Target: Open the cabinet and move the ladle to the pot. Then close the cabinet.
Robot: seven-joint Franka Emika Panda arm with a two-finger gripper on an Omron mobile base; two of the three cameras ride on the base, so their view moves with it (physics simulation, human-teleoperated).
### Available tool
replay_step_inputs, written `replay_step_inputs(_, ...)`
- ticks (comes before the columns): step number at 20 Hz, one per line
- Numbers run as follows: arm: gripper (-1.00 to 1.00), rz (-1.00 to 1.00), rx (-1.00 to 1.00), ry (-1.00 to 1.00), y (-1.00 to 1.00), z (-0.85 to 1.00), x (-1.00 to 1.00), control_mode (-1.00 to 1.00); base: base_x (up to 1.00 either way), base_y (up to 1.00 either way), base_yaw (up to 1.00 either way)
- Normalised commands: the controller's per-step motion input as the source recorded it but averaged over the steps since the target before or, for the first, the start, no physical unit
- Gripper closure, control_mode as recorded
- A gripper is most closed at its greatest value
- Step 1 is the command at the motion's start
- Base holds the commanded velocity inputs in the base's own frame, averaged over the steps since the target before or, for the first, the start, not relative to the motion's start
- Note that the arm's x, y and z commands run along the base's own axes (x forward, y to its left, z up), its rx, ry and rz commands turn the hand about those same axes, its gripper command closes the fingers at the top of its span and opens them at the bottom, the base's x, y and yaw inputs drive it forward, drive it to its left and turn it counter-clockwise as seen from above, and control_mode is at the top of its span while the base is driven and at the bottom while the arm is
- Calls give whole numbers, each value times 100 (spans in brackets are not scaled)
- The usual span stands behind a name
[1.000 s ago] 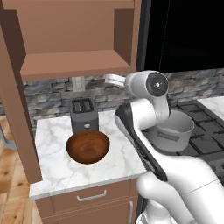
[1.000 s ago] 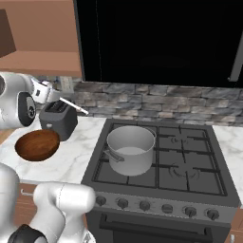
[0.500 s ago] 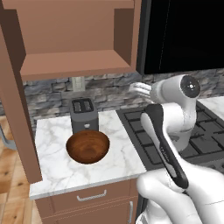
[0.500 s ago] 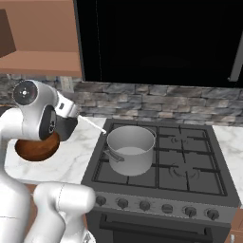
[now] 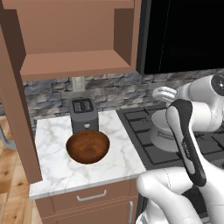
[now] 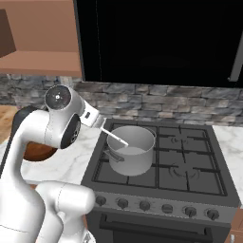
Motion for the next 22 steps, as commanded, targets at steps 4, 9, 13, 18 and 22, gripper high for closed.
replay_step_inputs(4, 100, 0, 0, 16, -56, -6, -12, -100, 0, 0, 0)
replay_step_inputs(9, 100, 0, 0, 15, -49, -14, -11, -100, 0, 0, 0)
replay_step_inputs(13, 100, 0, -5, 12, -26, -47, -6, -100, 0, 0, 0)
replay_step_inputs(18, 100, 0, -20, 1, -4, -43, -7, -100, 0, 0, 0)
replay_step_inputs(22, 100, 1, -20, 0, -12, -11, 0, -100, 0, 0, 0)
